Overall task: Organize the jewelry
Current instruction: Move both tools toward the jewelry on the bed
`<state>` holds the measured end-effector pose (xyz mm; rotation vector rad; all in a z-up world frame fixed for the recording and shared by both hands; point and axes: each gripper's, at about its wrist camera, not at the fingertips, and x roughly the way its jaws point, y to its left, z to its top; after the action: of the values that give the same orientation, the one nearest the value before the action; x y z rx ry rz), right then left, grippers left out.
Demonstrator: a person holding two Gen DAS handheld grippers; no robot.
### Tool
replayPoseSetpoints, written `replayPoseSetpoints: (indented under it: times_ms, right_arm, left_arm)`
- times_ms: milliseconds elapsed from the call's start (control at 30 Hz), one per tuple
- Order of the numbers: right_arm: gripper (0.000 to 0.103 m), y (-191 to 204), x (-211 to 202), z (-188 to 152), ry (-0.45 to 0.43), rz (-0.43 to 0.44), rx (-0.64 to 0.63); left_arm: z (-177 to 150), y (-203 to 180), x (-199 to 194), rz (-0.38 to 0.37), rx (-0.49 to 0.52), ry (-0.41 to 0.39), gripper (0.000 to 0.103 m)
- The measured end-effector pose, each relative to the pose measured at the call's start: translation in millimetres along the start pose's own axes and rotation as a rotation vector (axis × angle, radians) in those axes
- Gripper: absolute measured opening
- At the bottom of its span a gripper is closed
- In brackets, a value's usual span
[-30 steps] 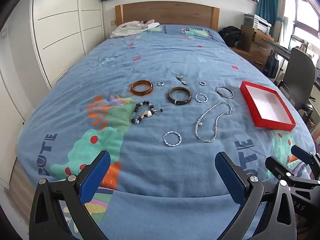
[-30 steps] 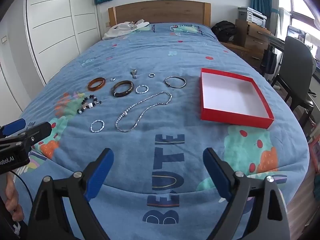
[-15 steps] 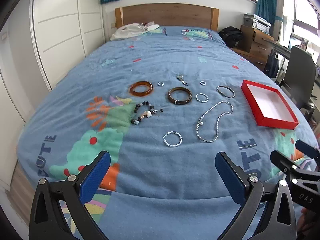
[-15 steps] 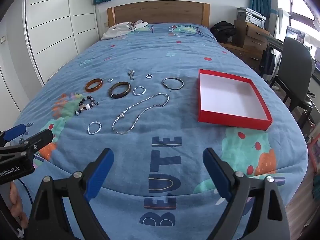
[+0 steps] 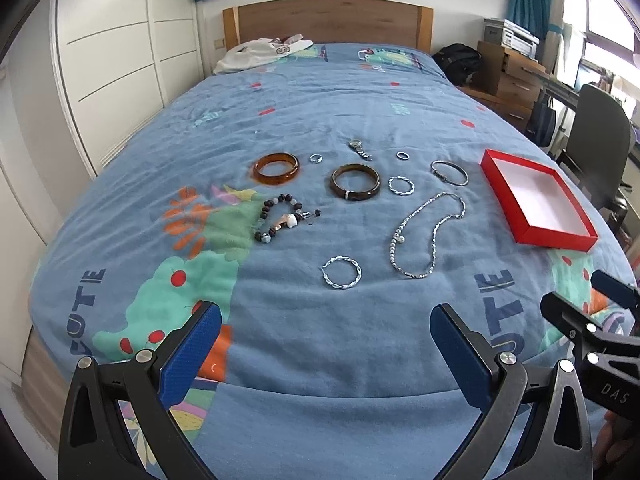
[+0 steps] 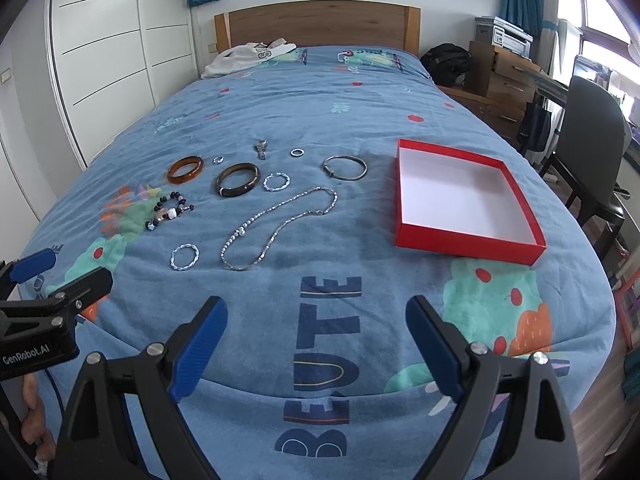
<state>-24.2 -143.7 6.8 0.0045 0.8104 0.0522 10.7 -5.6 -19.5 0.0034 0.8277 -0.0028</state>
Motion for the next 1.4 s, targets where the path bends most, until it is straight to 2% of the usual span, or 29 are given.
replayPoseSetpoints:
  times_ms: [400,967,1400]
  right_arm:
    - [0.091,1.9,20.9,3.3,0.025,0.004,-0.007]
    - [0.091,3.6,51.7,11.5,0.081,-0.006,-0.018]
    - [0.091,-0.7,61.0,13.6,0.089,-0.009,-0.024]
  left_arm:
    - [-0.4,4.1,18.3,0.027,-0.008,0.044,0.102]
    - [11.5,9.4,44.6,0.02,-0.01,0.068,0.102]
    - [12.5,-5.2,53.7,0.022,0.05,0.058,0.102]
